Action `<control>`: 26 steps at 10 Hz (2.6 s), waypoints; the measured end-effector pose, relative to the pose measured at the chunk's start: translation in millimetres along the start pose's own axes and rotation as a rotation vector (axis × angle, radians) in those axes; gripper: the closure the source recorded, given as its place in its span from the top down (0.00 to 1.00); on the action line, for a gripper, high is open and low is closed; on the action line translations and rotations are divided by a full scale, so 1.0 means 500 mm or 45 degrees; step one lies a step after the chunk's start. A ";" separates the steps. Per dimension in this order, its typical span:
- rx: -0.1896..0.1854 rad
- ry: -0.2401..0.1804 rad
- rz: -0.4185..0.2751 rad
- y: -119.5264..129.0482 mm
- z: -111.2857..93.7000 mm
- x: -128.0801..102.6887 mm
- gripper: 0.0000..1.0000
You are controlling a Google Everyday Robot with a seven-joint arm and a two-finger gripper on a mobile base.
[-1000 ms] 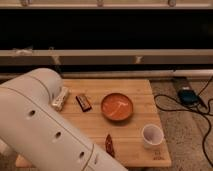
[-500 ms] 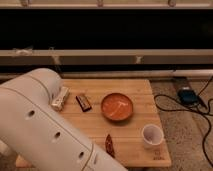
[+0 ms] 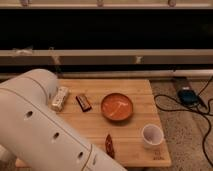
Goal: Stand the bottle upright
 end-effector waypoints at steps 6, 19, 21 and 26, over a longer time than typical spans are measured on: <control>-0.035 0.019 0.015 0.027 -0.008 0.007 0.80; 0.038 -0.016 0.079 -0.023 0.027 0.001 0.80; 0.060 -0.018 0.082 -0.037 0.033 0.000 0.80; 0.103 -0.016 0.076 -0.059 0.051 0.005 0.80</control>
